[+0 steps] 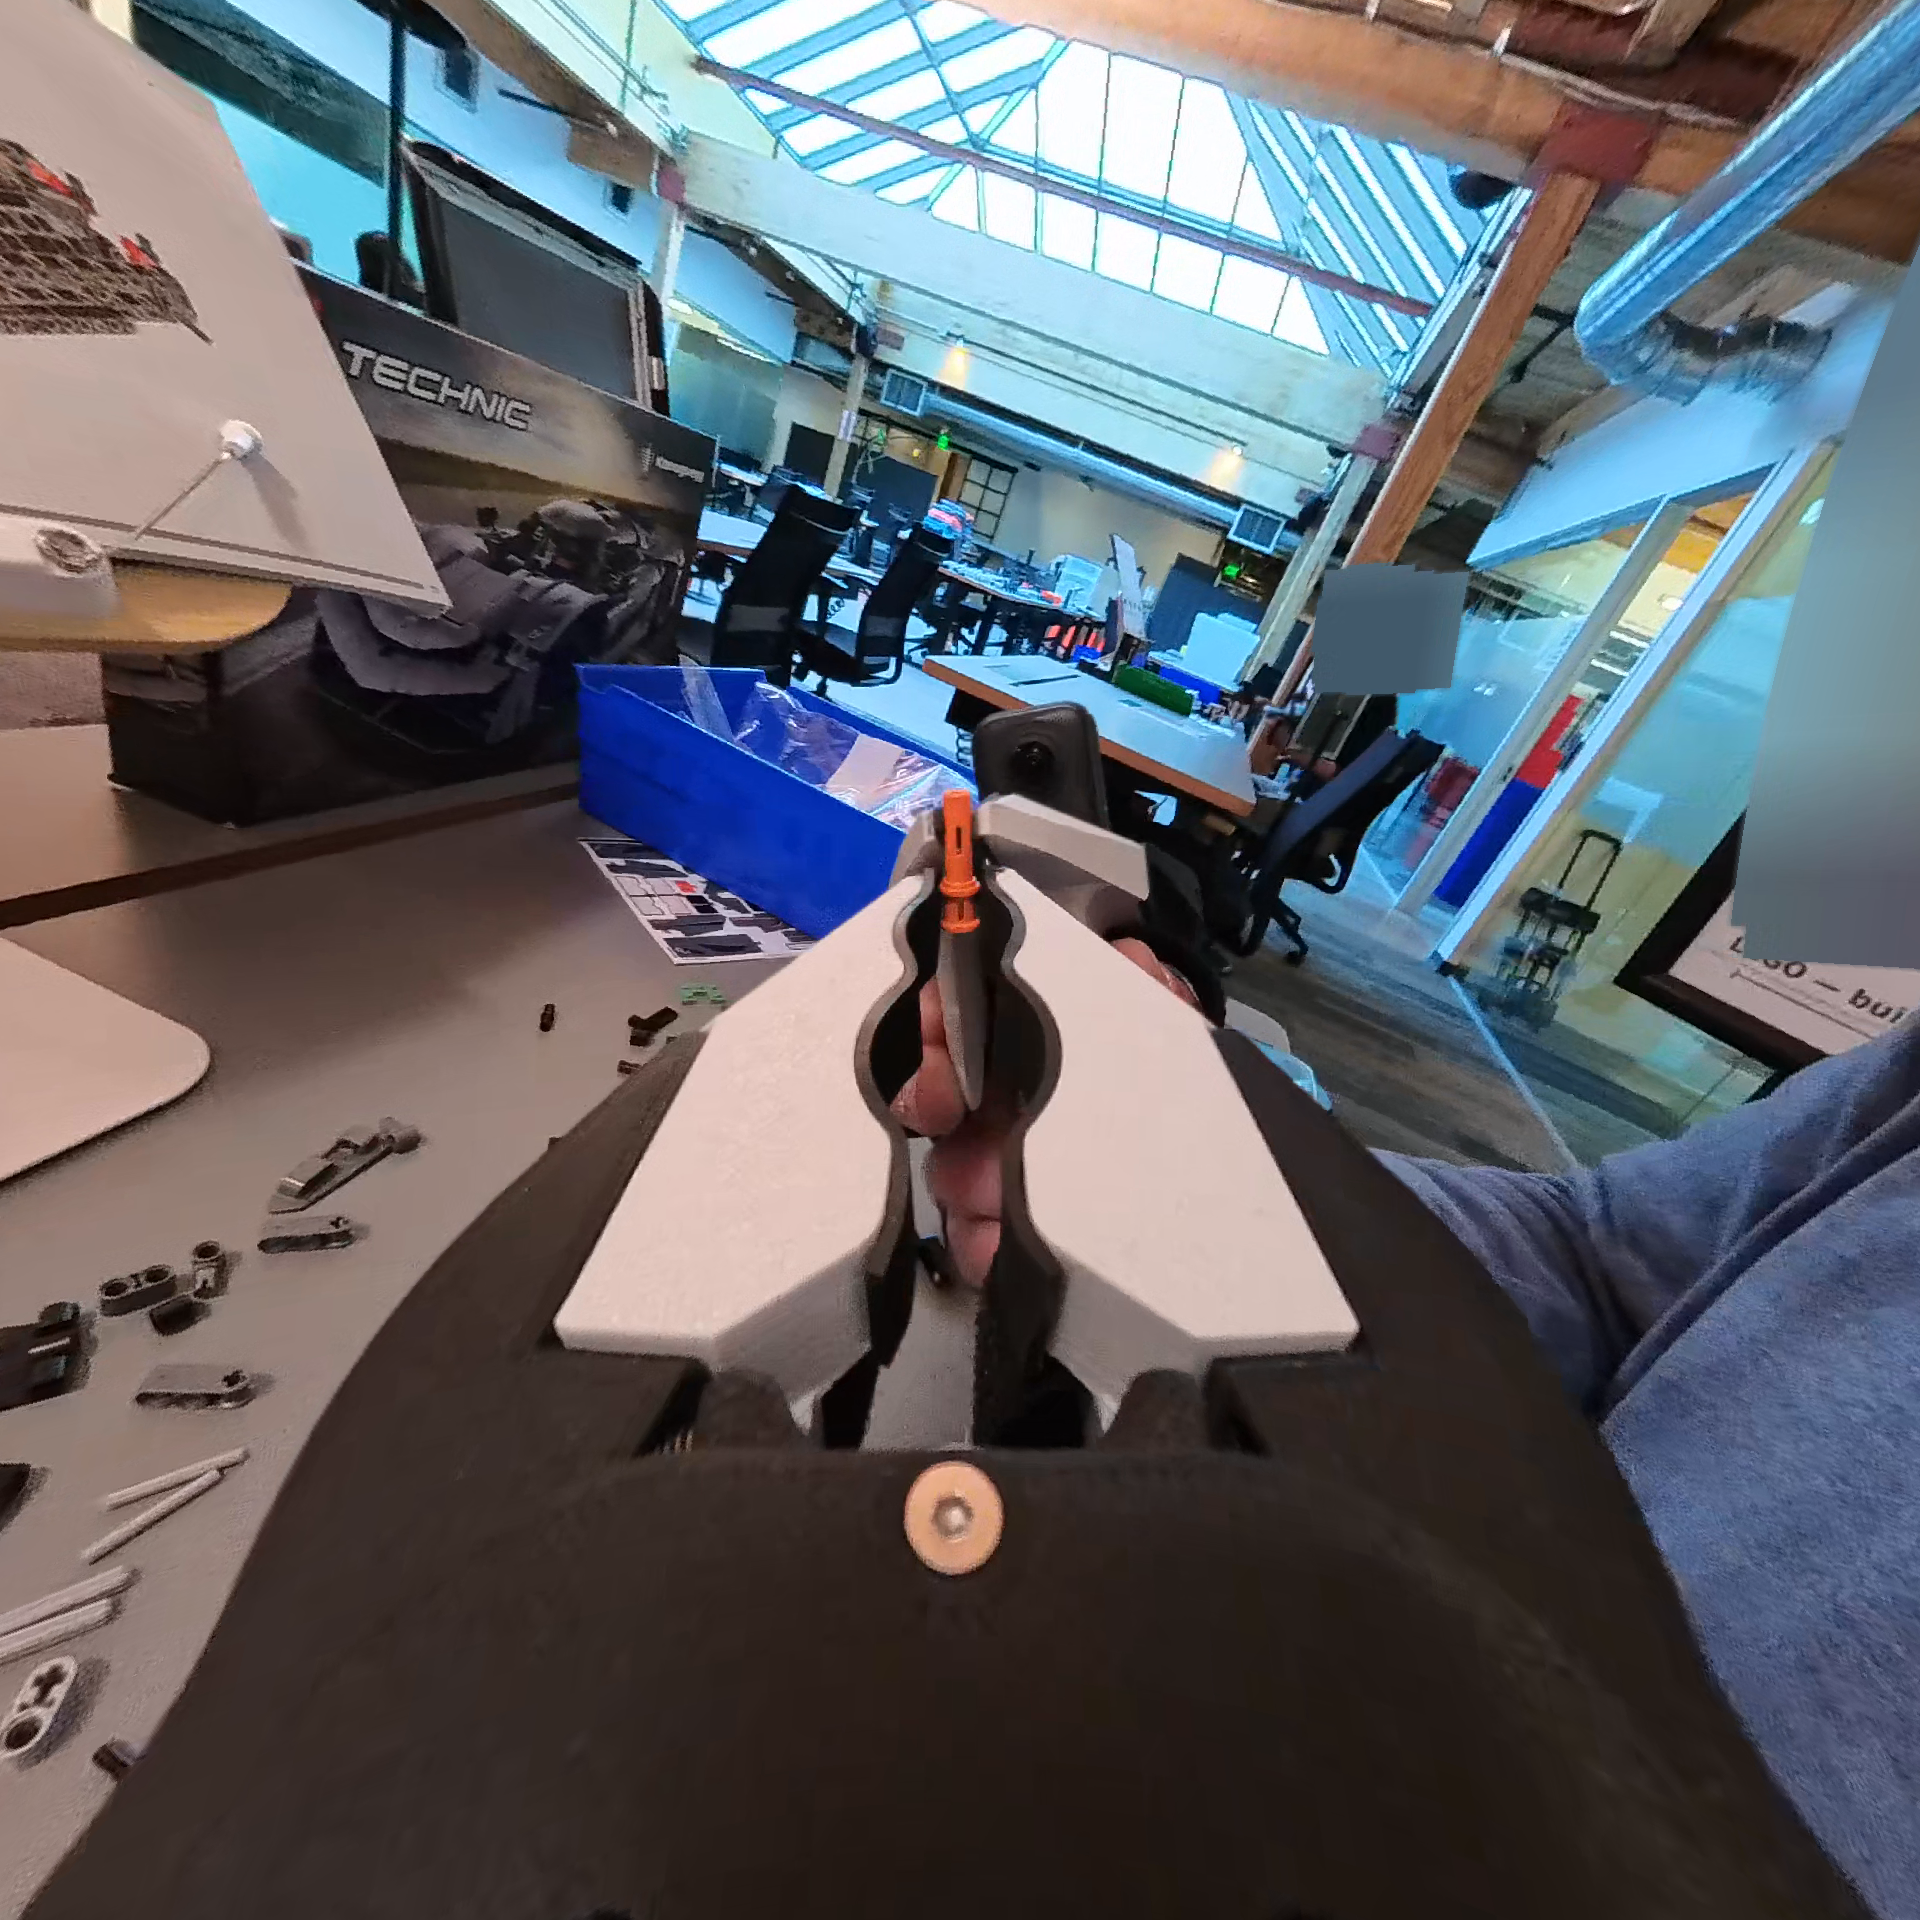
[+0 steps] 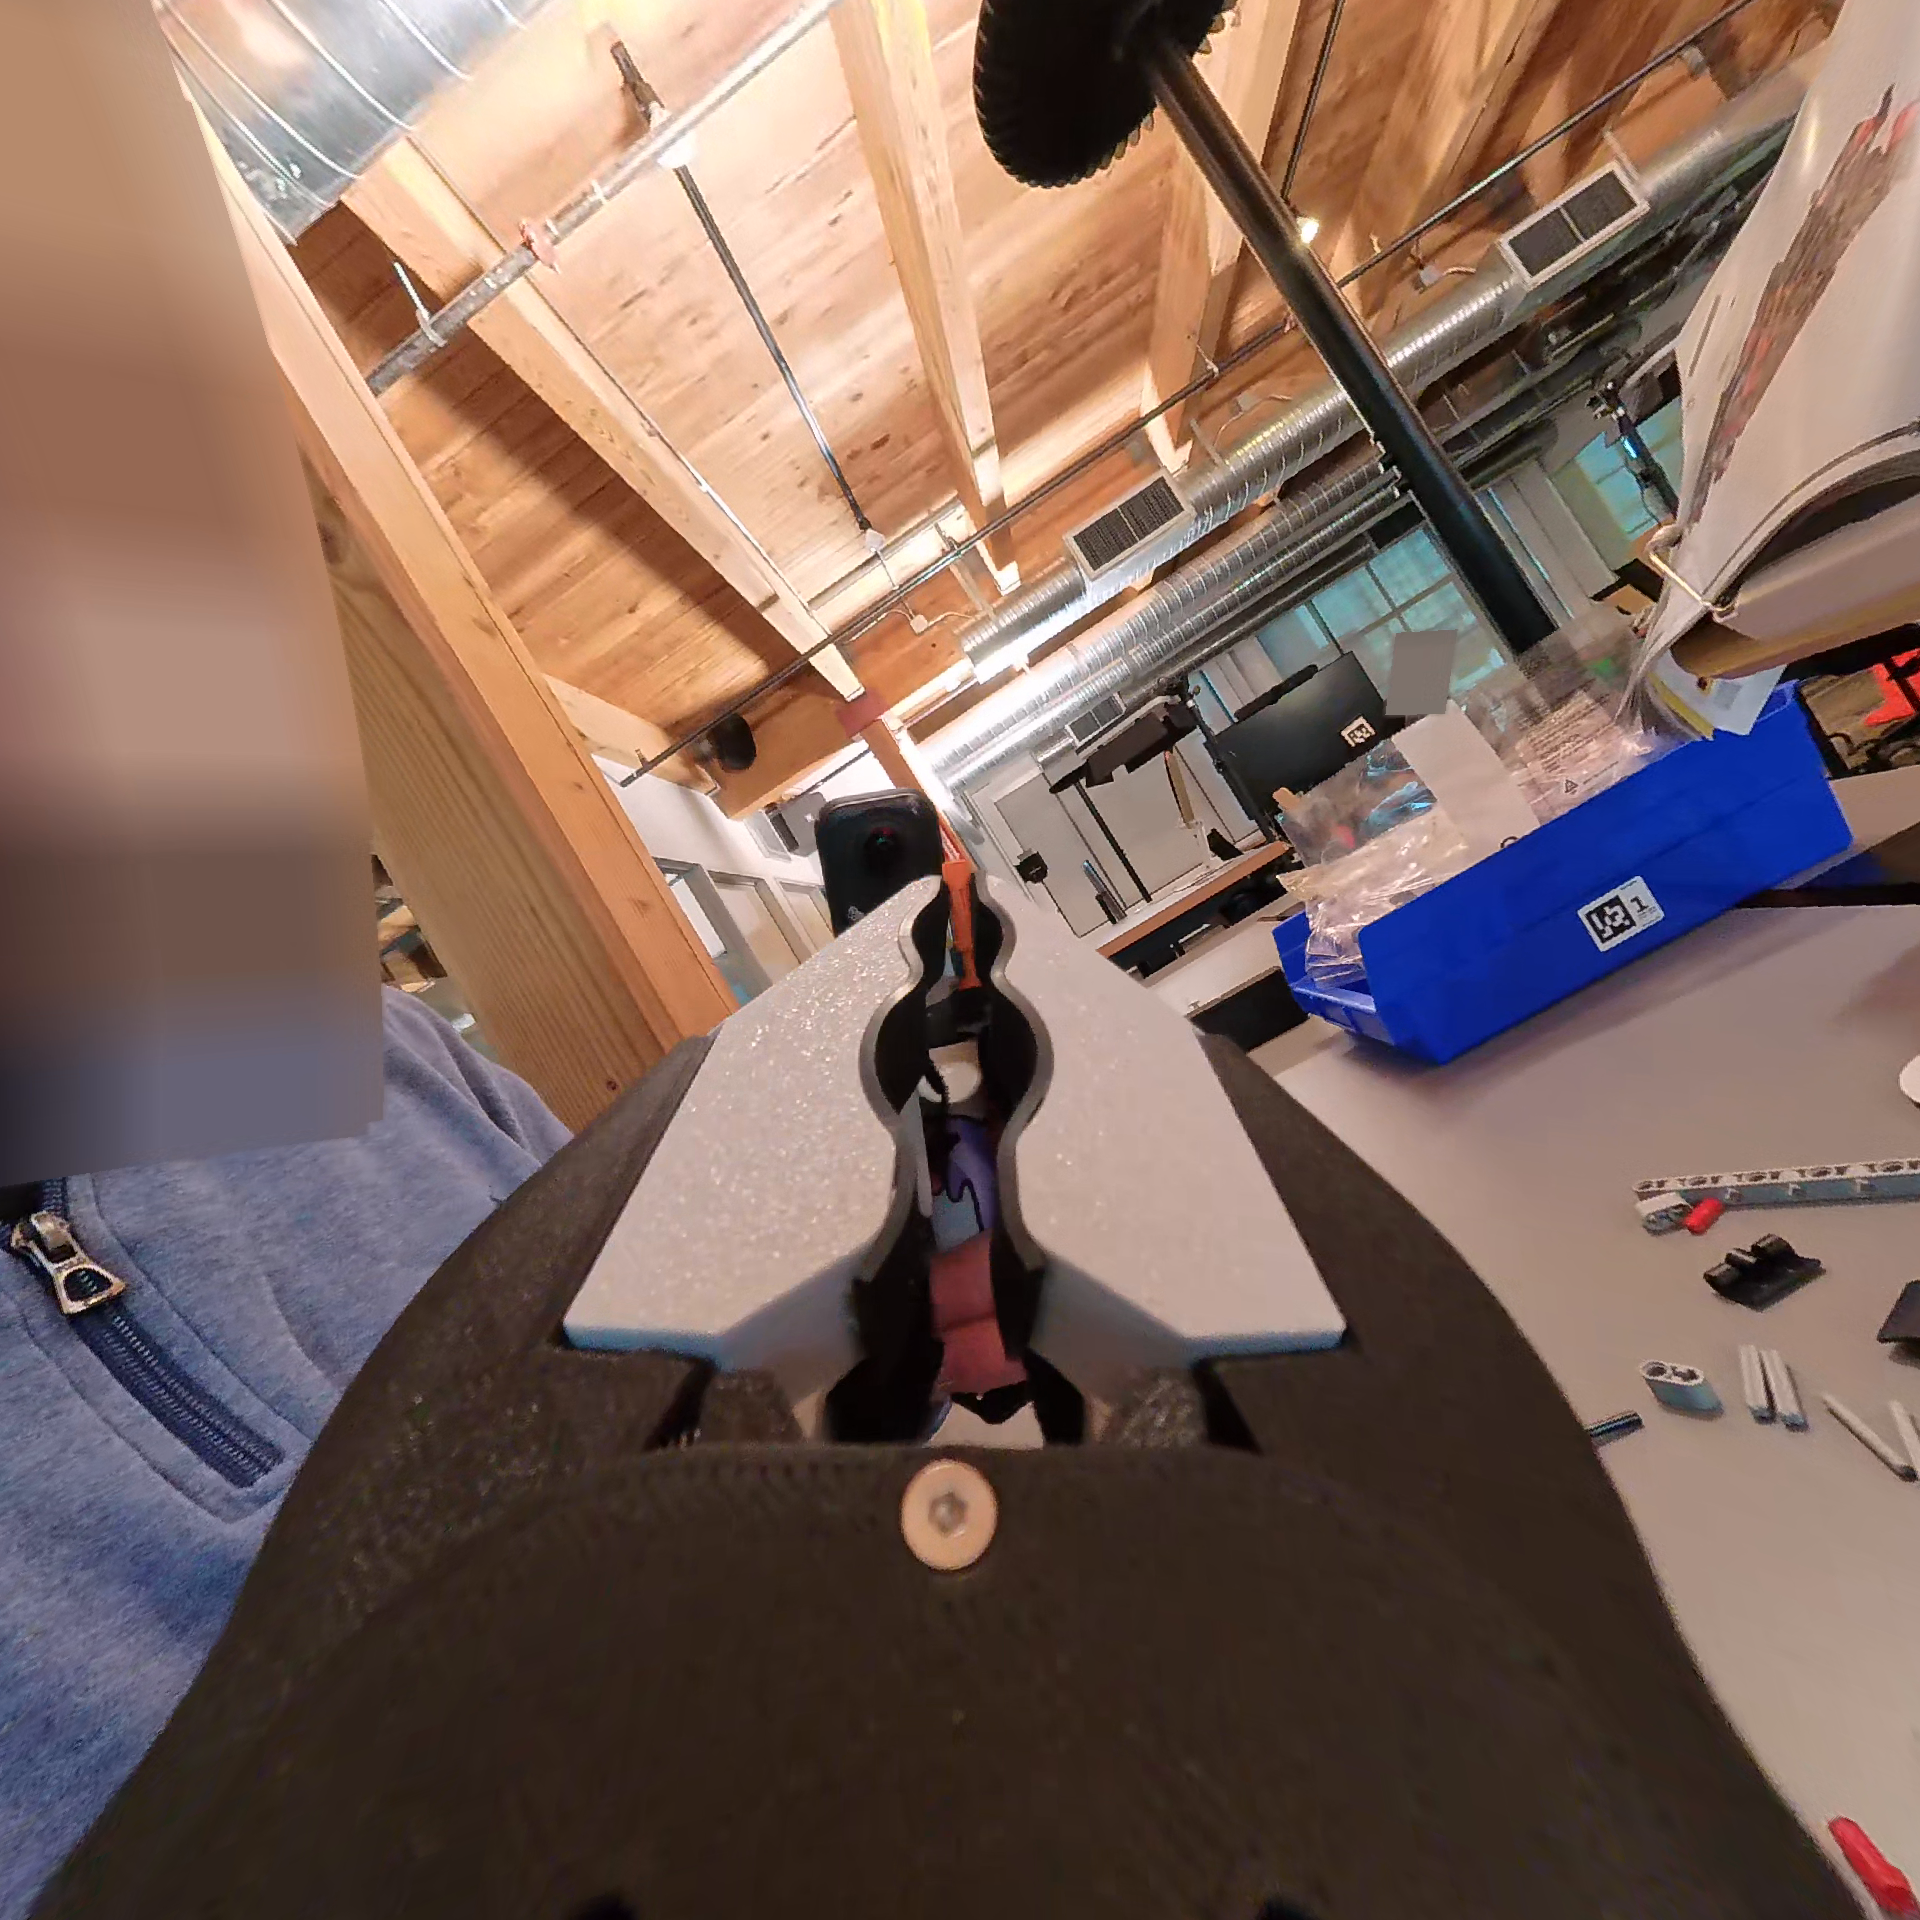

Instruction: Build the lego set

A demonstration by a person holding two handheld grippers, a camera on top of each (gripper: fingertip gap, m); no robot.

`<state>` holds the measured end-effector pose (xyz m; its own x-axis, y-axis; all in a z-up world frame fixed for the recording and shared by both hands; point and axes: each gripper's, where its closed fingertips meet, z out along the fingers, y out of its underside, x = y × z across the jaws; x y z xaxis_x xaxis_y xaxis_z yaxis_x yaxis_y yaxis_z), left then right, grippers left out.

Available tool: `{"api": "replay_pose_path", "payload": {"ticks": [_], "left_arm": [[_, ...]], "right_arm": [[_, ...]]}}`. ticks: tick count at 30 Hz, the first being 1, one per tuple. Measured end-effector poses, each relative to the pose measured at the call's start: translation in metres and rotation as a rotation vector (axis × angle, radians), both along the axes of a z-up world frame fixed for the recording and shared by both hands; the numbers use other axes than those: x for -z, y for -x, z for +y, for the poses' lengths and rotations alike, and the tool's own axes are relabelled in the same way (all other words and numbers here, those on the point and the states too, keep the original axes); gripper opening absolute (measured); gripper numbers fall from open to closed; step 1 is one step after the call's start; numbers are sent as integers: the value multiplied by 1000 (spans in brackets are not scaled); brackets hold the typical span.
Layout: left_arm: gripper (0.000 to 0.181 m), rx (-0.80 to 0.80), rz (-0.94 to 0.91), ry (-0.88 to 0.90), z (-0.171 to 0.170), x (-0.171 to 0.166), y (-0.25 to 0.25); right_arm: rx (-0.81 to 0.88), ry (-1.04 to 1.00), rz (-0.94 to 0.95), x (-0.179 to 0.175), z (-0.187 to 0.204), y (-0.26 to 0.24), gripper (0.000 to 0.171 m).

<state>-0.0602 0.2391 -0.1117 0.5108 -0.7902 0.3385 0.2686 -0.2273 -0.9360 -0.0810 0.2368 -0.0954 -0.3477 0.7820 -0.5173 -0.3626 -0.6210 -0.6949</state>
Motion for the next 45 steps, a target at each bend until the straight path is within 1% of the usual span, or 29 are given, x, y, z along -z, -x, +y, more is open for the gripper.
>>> {"api": "replay_pose_path", "payload": {"ticks": [3, 6, 8, 10, 12, 15, 16, 20, 23, 27, 29, 33, 35, 37, 39, 41, 43, 45], "left_arm": [[4, -24, 59, -27, -2, 1, 2], [4, -90, 210, -87, 0, 1, 12], [4, -142, 377, -165, 1, 0, 22], [4, -209, 614, -278, 4, -1, 34], [4, -243, 866, -392, 6, 2, 39], [4, -252, 1130, -554, 6, 5, 40], [4, -247, 1184, -591, 7, 6, 39], [4, -190, 1359, -716, 5, 16, 36], [4, -179, 1474, -772, 8, 22, 39], [4, -135, 1570, -834, 8, 30, 37], [4, -123, 1585, -846, 7, 33, 36], [4, -114, 1585, -853, 7, 39, 37], [5, -143, 1533, -857, 6, 35, 36], [14, -197, 1438, -808, 8, 25, 40], [22, -253, 1316, -685, 11, 16, 53], [20, -267, 1139, -532, 10, 13, 63], [18, -190, 905, -368, 2, 13, 59], [16, -106, 672, -248, -6, 7, 53]], "right_arm": [[13, -30, -32, 0, -3, 2, 2], [59, -101, -166, 7, -1, 4, 16], [109, -205, -301, 13, 0, 1, 24], [132, -267, -419, 16, 1, -2, 27], [132, -299, -516, 20, 0, -2, 30], [136, -309, -591, 23, 0, 2, 26], [126, -300, -601, 25, 0, 3, 24], [60, -273, -618, 32, -4, 10, 23], [23, -264, -613, 31, -8, 11, 21], [12, -259, -656, 37, -8, 15, 12], [17, -255, -675, 43, -7, 17, 5], [36, -258, -658, 49, -6, 18, 2], [44, -253, -603, 44, -7, 17, 2], [74, -251, -557, 39, -4, 15, 2], [100, -235, -486, 31, 0, 11, 1], [97, -220, -418, 26, 0, 8, 2], [65, -226, -346, 20, -5, 7, 2], [35, -247, -326, 19, -10, 9, 2]]}}
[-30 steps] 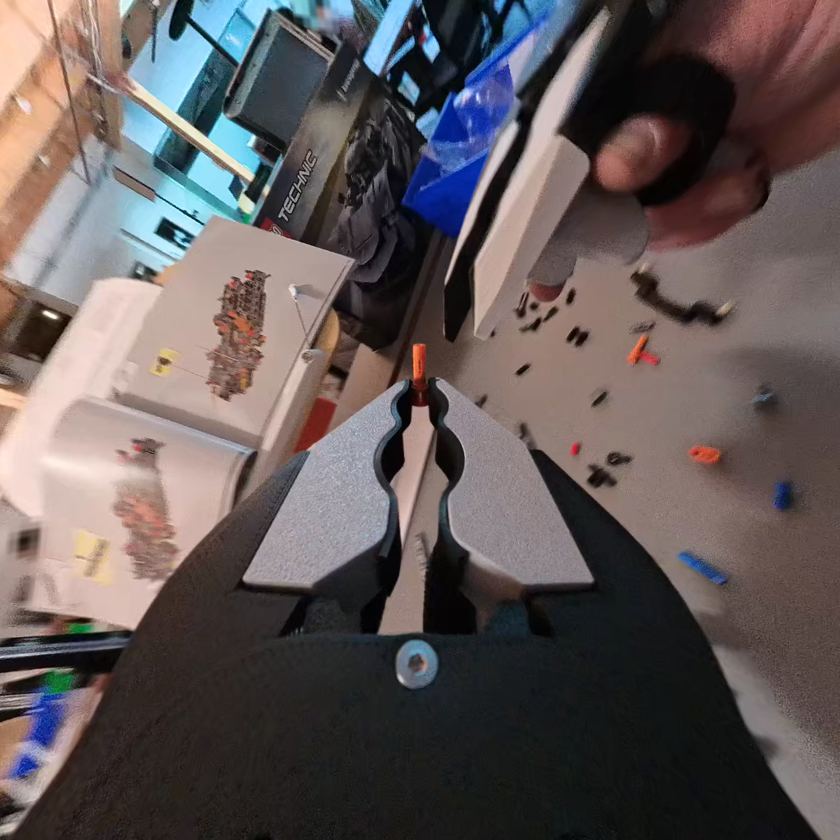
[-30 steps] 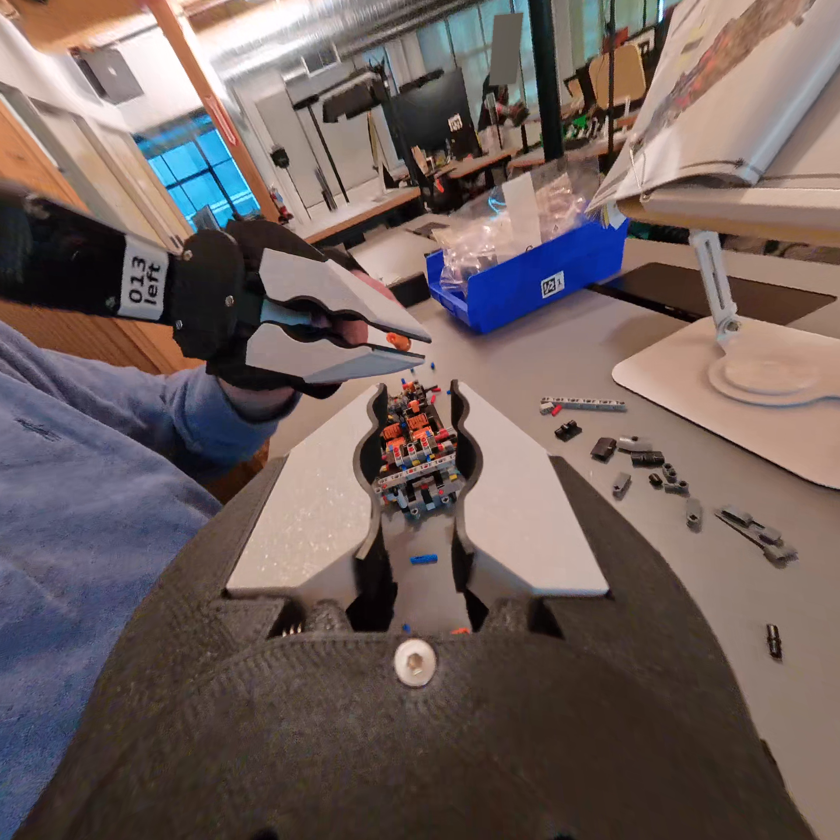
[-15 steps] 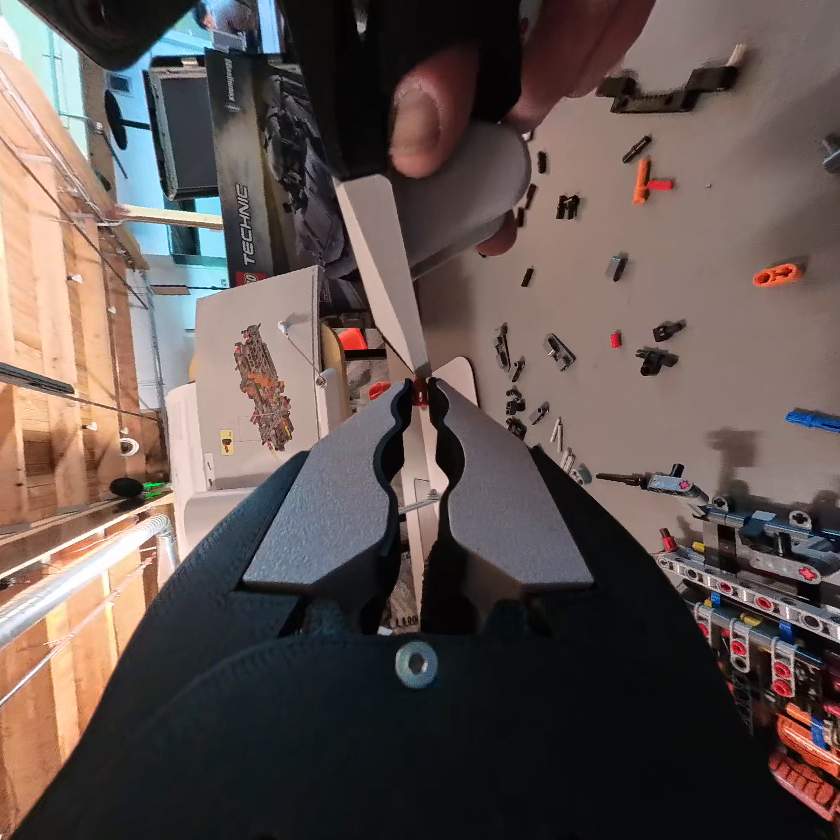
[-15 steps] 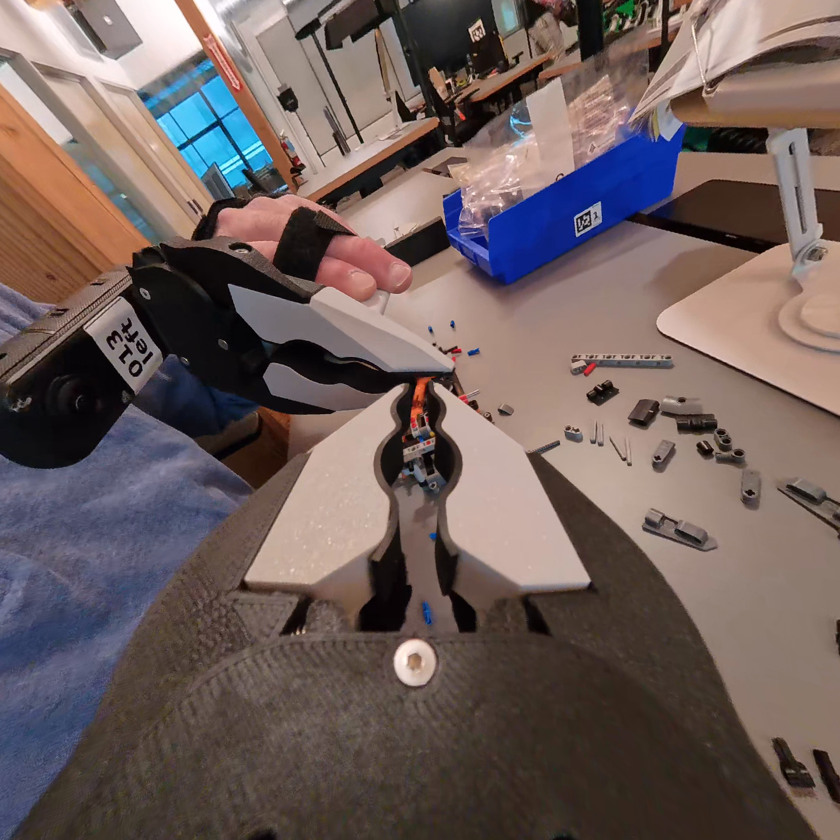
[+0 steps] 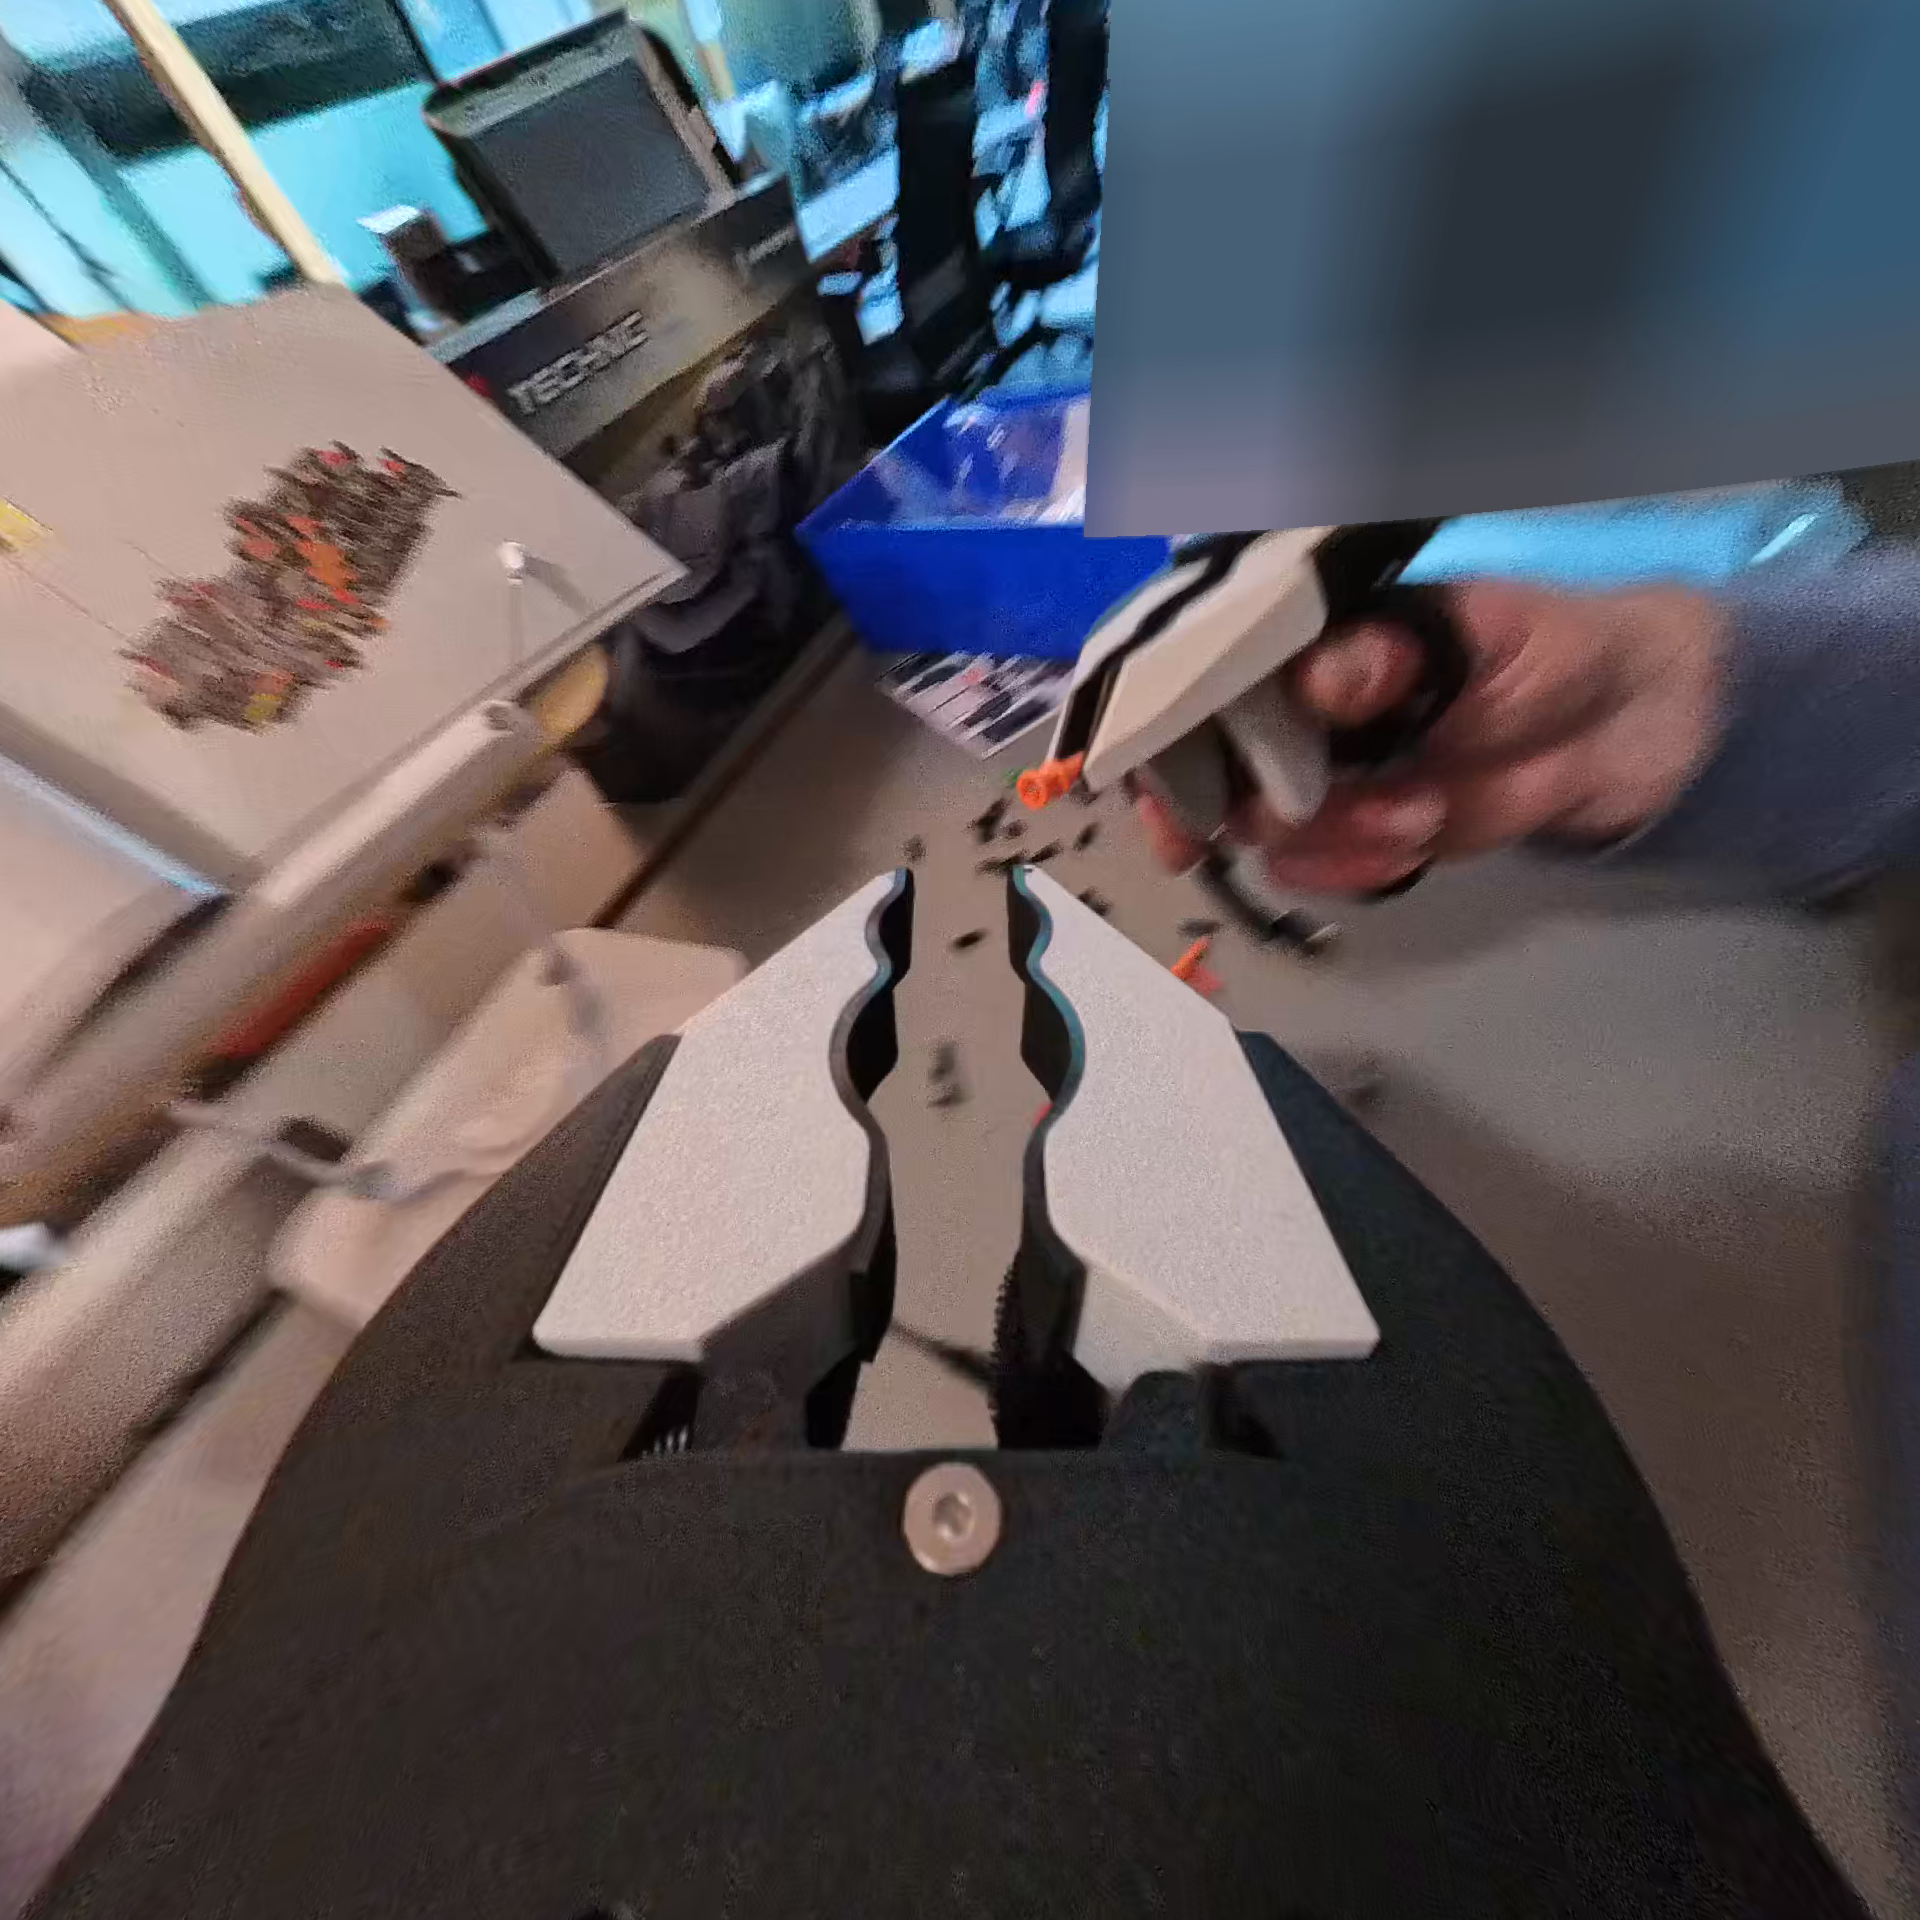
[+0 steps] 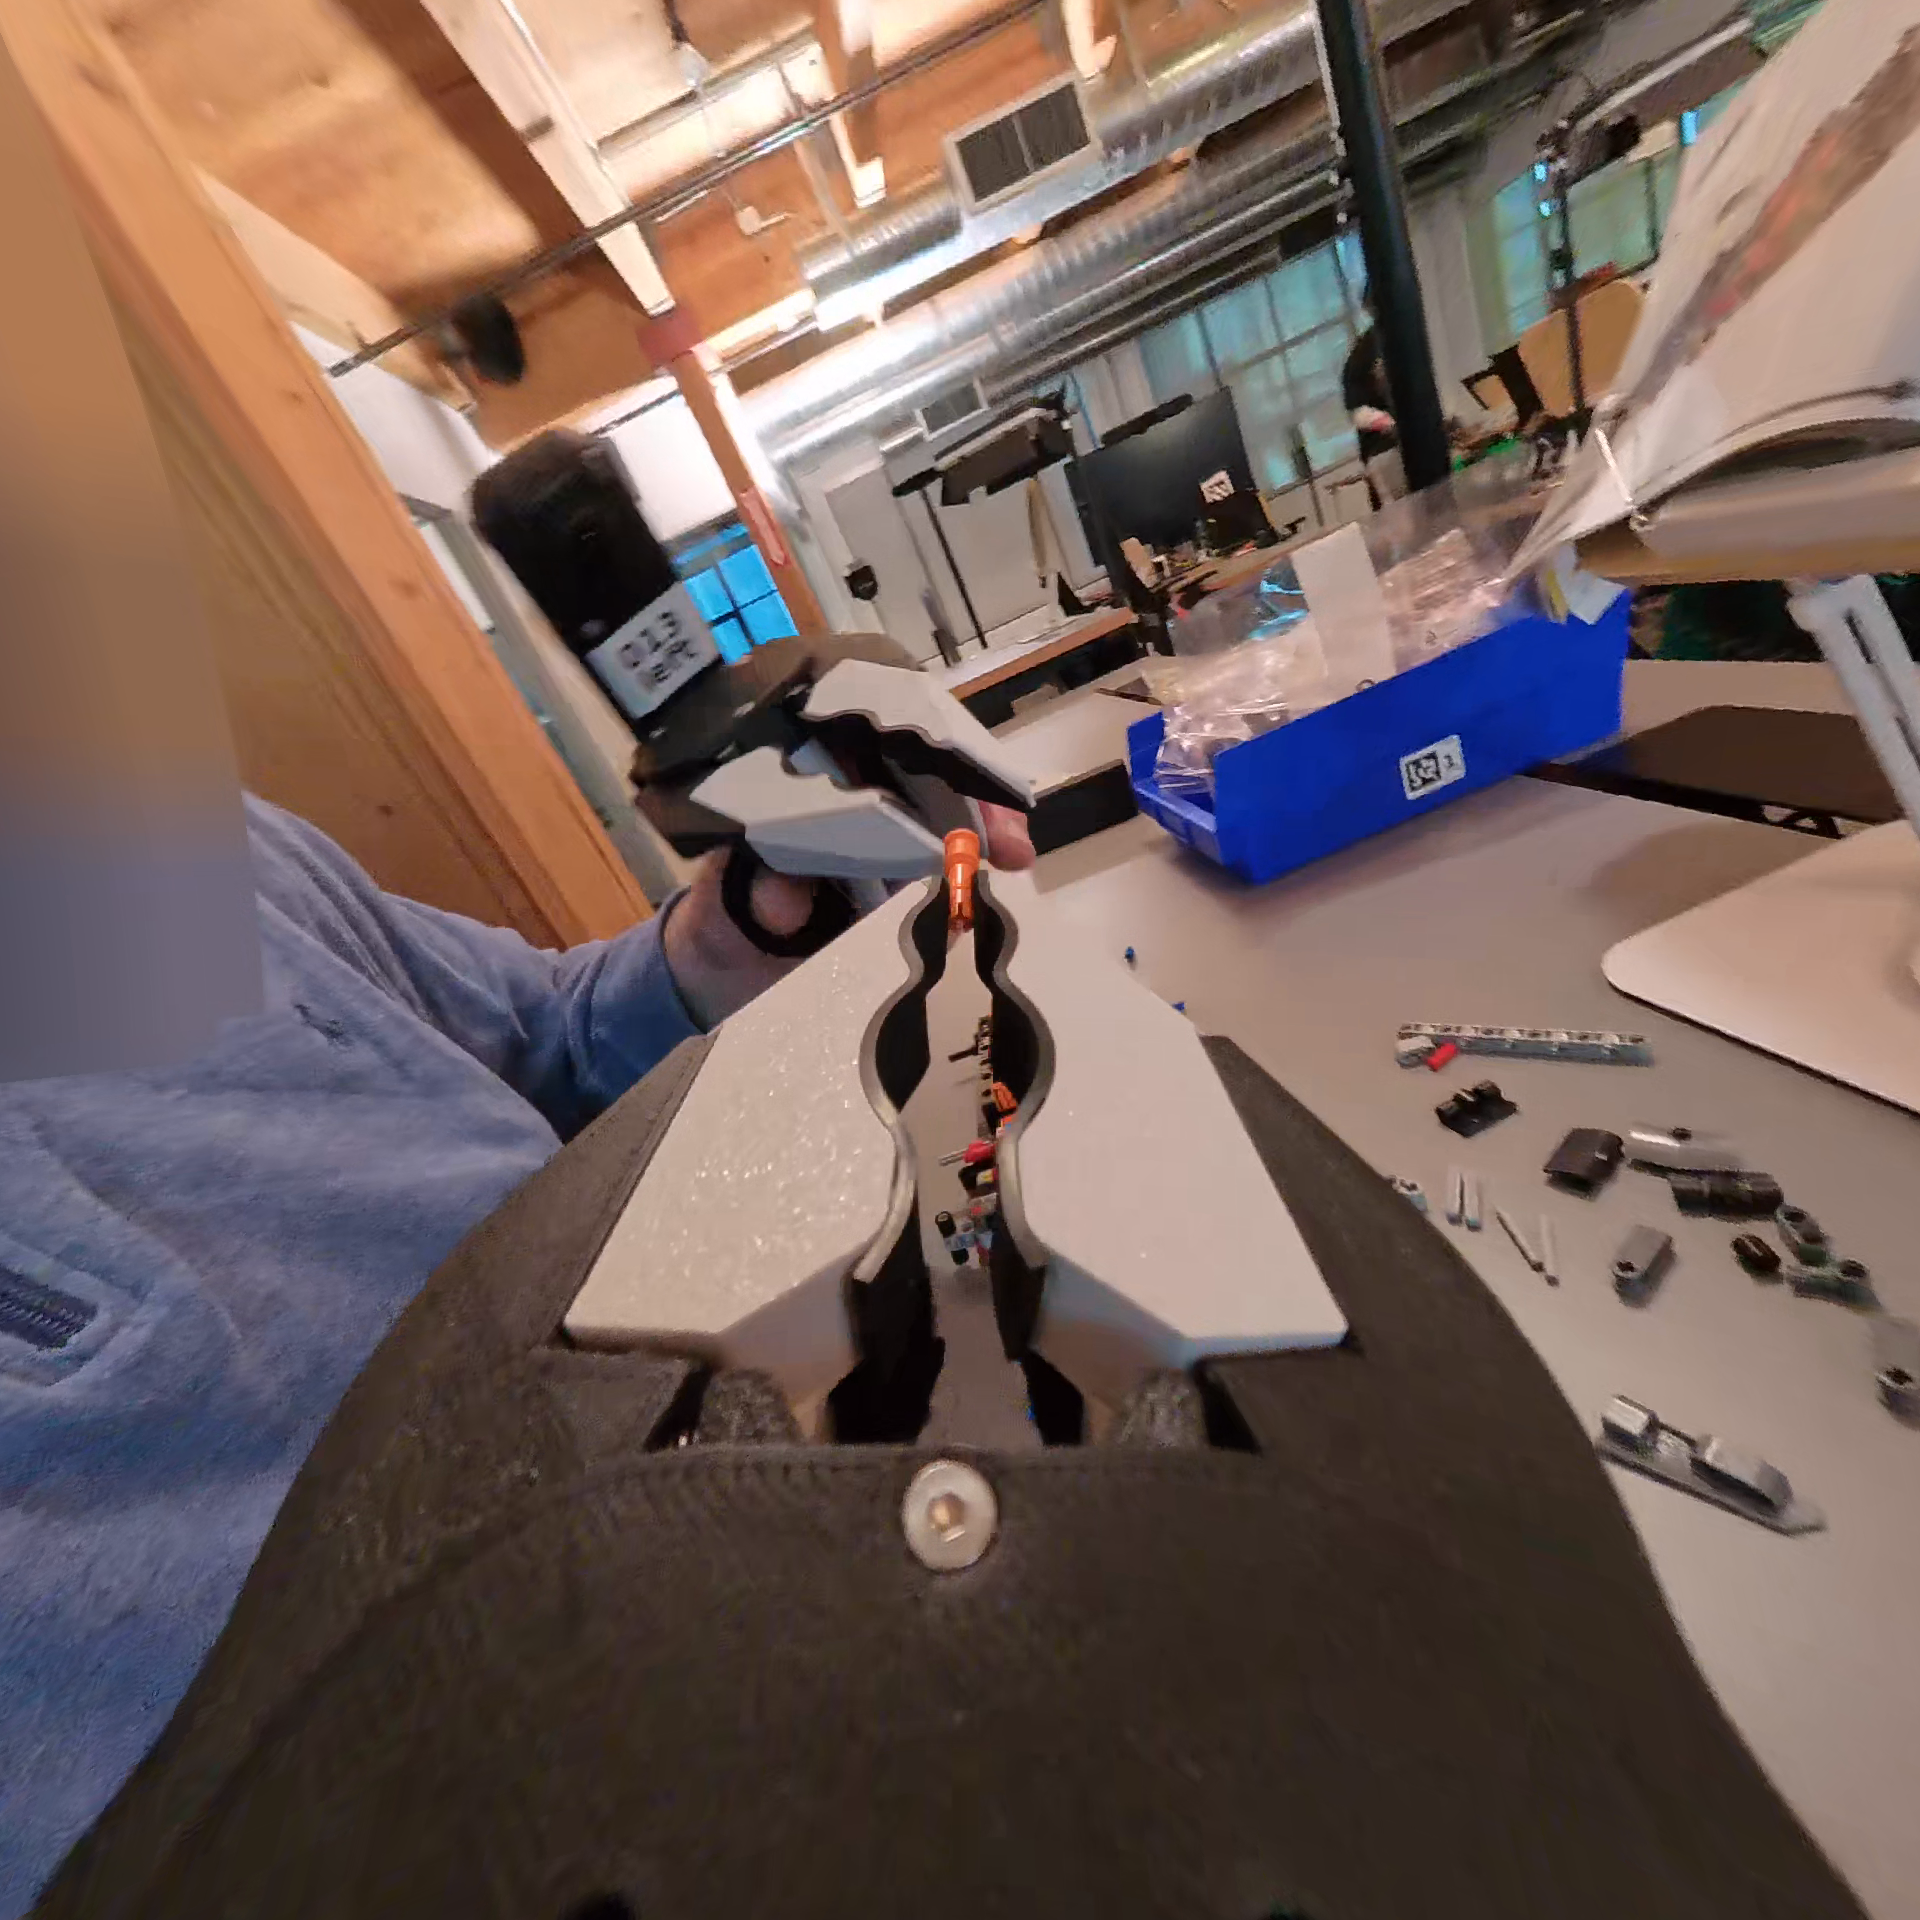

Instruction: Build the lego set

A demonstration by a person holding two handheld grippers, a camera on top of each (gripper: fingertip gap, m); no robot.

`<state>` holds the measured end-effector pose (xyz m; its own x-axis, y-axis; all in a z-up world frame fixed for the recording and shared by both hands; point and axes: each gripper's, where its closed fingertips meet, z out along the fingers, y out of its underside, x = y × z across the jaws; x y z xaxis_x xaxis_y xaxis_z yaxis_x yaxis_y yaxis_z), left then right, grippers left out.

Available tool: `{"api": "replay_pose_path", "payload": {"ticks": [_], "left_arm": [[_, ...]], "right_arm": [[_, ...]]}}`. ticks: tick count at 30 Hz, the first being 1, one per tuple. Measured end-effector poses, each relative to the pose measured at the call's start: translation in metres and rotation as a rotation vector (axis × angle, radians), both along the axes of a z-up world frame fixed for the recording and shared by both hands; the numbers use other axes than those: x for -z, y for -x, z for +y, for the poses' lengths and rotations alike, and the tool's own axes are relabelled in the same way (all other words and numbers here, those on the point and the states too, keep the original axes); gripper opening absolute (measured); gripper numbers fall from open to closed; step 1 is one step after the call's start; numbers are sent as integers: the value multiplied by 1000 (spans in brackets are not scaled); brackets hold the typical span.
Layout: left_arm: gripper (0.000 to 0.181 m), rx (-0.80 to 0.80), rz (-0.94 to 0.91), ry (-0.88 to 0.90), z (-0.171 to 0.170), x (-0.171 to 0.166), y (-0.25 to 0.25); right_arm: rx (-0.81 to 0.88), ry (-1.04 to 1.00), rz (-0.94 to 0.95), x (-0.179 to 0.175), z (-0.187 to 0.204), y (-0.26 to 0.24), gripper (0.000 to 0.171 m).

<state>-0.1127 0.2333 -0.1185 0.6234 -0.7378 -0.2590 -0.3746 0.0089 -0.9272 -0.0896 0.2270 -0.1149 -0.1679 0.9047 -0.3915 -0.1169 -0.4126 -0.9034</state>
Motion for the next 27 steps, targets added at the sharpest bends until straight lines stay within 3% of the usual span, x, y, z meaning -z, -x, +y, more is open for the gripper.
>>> {"api": "replay_pose_path", "payload": {"ticks": [3, 5, 10, 27], "left_arm": [[12, 120, -242, 168, -7, -8, -4], [14, 175, -303, 253, -9, -6, -7], [10, 266, -370, 295, -18, -10, -17], [4, 344, -410, 312, -26, -10, -23]], "right_arm": [[-29, -41, -3, 1, -6, 3, 2], [-44, -66, 4, -1, -10, 4, 2], [-51, -81, 4, -1, -12, 5, 2], [-106, -70, 31, -5, -22, 8, 2]]}}
